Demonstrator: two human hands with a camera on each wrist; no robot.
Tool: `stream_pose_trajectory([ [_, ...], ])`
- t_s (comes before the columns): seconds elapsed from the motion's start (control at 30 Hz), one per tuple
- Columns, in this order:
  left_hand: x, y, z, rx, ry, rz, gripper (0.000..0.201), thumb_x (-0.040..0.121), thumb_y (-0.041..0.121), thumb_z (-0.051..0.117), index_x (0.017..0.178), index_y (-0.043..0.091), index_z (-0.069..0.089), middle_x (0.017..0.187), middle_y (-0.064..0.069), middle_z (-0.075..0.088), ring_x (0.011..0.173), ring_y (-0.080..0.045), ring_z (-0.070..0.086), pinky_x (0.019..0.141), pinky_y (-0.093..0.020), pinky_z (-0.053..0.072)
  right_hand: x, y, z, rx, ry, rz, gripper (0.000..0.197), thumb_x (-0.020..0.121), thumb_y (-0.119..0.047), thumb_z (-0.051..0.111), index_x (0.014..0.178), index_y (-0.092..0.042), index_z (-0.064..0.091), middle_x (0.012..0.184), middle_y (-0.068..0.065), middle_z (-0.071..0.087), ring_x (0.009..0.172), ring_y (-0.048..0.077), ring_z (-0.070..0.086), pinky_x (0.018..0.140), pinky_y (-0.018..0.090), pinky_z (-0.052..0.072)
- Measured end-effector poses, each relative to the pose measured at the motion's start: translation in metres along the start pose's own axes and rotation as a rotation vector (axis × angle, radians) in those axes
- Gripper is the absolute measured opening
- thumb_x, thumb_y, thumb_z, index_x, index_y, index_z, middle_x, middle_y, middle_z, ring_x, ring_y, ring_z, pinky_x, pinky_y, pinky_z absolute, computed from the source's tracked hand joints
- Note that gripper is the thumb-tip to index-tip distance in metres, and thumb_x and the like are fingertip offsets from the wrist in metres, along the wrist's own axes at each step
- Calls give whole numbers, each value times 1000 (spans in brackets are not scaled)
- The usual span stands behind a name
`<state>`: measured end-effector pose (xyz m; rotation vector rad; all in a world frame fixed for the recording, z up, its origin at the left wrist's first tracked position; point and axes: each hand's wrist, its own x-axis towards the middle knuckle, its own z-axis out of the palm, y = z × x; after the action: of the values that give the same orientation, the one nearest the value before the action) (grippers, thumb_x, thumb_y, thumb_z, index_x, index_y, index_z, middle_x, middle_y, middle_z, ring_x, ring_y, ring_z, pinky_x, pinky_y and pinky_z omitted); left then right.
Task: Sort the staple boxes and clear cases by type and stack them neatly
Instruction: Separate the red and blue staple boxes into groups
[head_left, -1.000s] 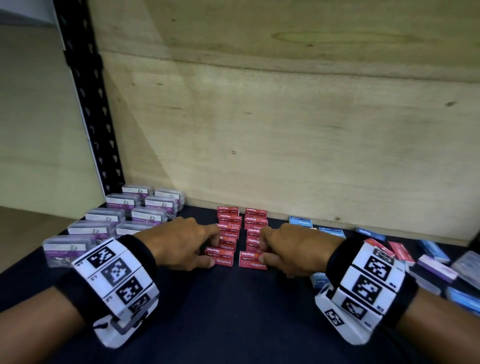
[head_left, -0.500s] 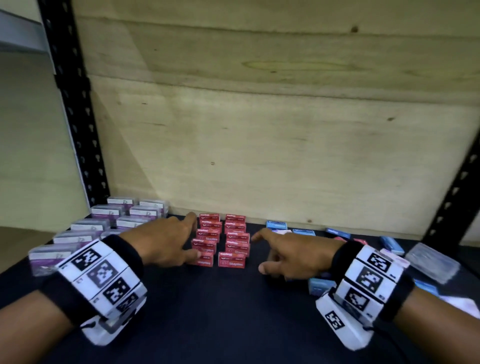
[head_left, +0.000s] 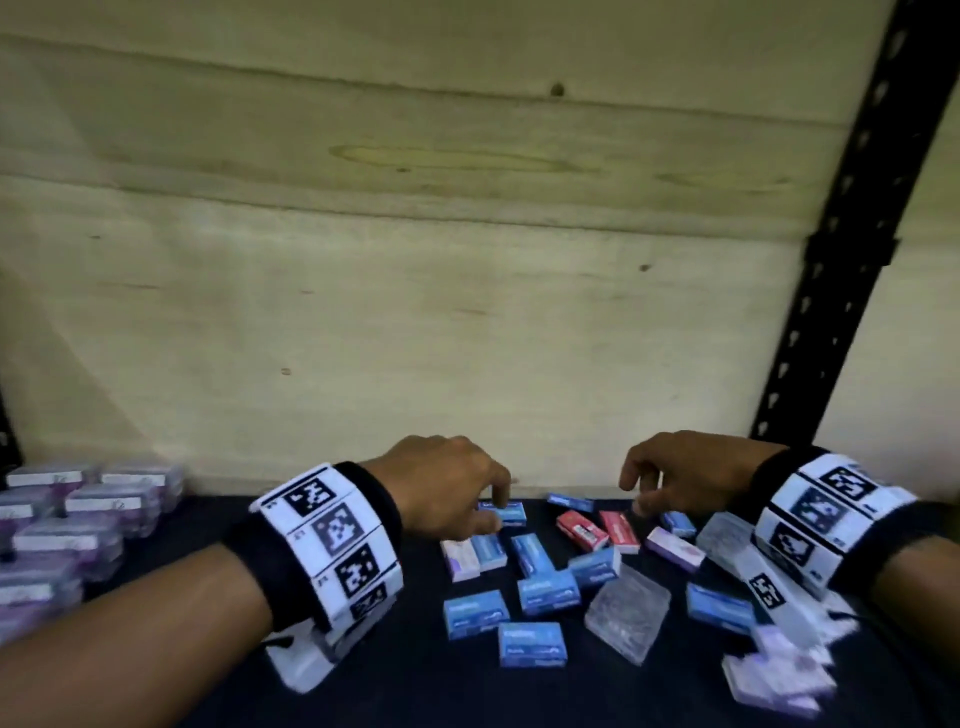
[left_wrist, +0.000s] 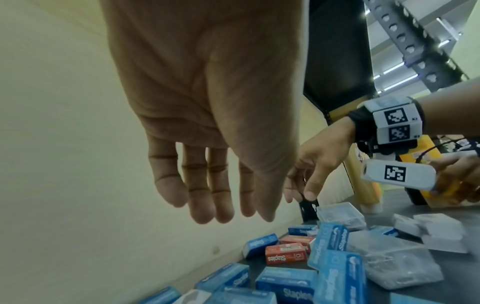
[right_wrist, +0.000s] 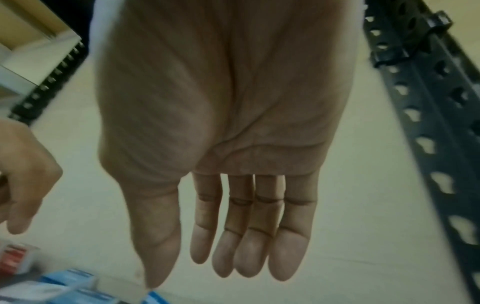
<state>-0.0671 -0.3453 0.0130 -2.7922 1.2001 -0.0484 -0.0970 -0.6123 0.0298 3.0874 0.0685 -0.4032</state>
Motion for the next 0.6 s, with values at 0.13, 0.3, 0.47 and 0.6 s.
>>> stream_pose_trajectory([
  [0.13,49,17,4,2,-35,88,29,93,44,59,120,32,61,100,5,54,99,-22,58,68,-30,40,12,10,2,-79,-107,25,51,87,-45,71,130,-24,55,121,-4,60,102,15,59,90,28,47],
  [0.3,92,29,13,23,-66,246,39,91,39,65,128,32,59,112,0,59,99,-23,57,66,-30,38,32,14,12,-110,-201,6,69,80,-47,77,138,-24,50,134,-1,55,118,20,55,95,31,44],
  [0.47,116,30,23,-21,-124,324,43,86,38,70,128,35,60,108,3,62,96,-19,57,67,-30,43,47,16,18,-80,-241,-38,70,72,-49,82,132,-26,53,117,-6,58,105,16,56,93,31,46],
  [0.6,127,31,32,-52,-146,326,46,84,39,72,128,34,60,110,3,64,96,-19,58,65,-28,39,54,17,19,-61,-263,-48,68,69,-49,84,127,-28,55,112,-9,59,105,16,58,95,36,48],
])
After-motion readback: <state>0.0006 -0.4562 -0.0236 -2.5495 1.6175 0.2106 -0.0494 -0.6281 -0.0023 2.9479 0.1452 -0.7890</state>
